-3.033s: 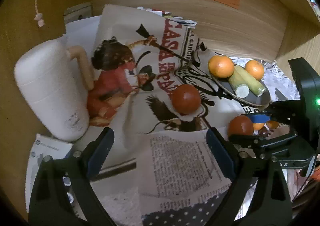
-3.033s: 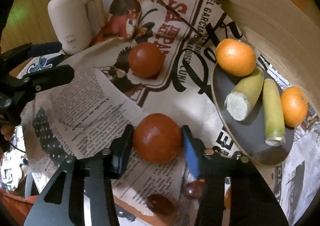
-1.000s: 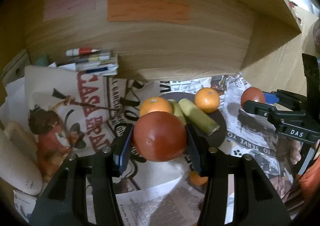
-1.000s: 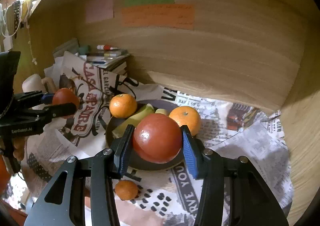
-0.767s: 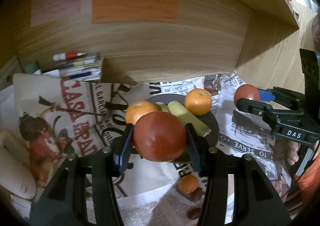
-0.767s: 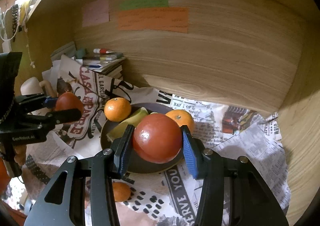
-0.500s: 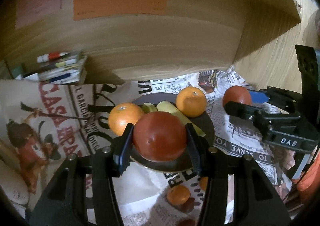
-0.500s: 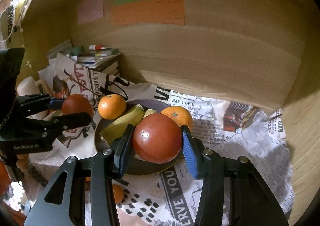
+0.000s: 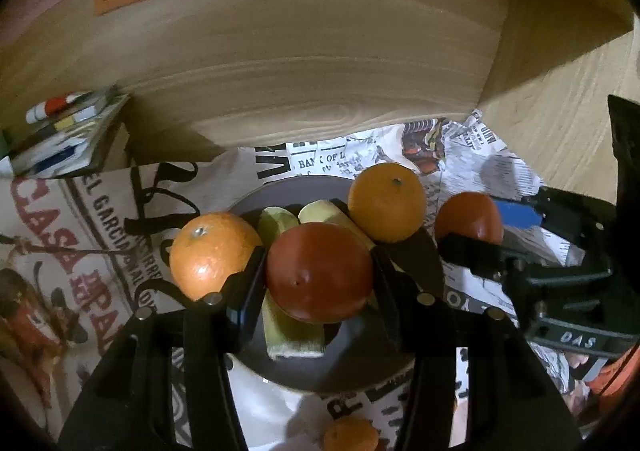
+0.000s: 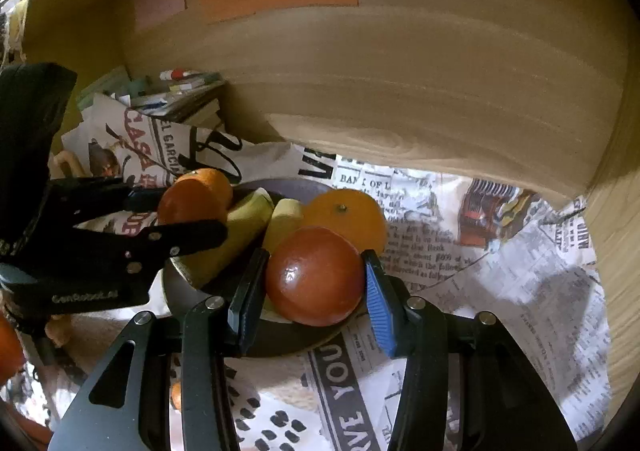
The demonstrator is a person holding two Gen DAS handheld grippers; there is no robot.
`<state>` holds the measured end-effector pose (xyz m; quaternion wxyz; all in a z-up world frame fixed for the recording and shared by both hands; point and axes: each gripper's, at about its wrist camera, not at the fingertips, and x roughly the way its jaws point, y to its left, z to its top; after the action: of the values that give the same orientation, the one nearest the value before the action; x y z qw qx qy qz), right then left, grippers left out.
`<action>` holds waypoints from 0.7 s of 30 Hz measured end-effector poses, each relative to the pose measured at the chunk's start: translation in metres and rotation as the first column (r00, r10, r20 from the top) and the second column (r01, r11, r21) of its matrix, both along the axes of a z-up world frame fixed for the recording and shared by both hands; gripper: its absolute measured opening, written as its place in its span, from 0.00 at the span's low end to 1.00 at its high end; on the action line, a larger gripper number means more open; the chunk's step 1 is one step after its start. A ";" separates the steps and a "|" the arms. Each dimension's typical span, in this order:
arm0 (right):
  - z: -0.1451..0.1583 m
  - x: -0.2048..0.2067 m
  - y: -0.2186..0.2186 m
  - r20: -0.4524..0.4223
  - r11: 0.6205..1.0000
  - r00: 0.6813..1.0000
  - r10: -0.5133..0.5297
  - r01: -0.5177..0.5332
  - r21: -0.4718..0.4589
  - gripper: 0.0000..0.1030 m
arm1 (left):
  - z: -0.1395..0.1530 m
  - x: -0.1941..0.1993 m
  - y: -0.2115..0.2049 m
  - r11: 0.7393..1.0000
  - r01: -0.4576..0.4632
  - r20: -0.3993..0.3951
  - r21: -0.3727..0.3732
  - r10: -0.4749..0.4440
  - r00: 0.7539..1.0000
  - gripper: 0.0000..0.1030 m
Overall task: Organize fruits
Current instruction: 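Carry both red tomatoes toward the dark grey plate, then lower both tomatoes onto the plate and open both grippers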
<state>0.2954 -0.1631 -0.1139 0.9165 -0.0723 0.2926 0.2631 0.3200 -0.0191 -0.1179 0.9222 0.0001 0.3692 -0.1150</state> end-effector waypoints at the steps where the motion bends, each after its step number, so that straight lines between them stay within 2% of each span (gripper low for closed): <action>1: -0.002 0.001 0.000 -0.006 1.000 1.000 0.000 0.000 -0.001 0.42 | -0.001 0.002 0.000 1.000 0.000 -0.002 0.000 0.000 1.000 0.49; 15: -0.033 0.023 0.003 -0.099 0.999 0.995 0.005 -0.009 -0.042 0.42 | -0.020 0.024 -0.011 1.000 0.018 -0.039 0.008 -0.018 0.999 0.49; 20: -0.037 0.024 0.000 -0.111 0.999 0.994 0.006 -0.009 -0.031 0.42 | -0.021 0.027 -0.014 1.000 0.026 -0.040 0.014 -0.026 0.999 0.58; 21: -0.038 0.024 -0.001 -0.113 1.000 0.994 0.005 -0.008 -0.029 0.45 | -0.021 0.027 -0.014 1.000 0.027 -0.041 0.013 -0.027 0.999 0.58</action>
<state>0.3198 -0.1639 -0.1515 0.8964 -0.0715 0.3476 0.2655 0.3466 -0.0332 -0.1390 0.9128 0.0092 0.3888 -0.1249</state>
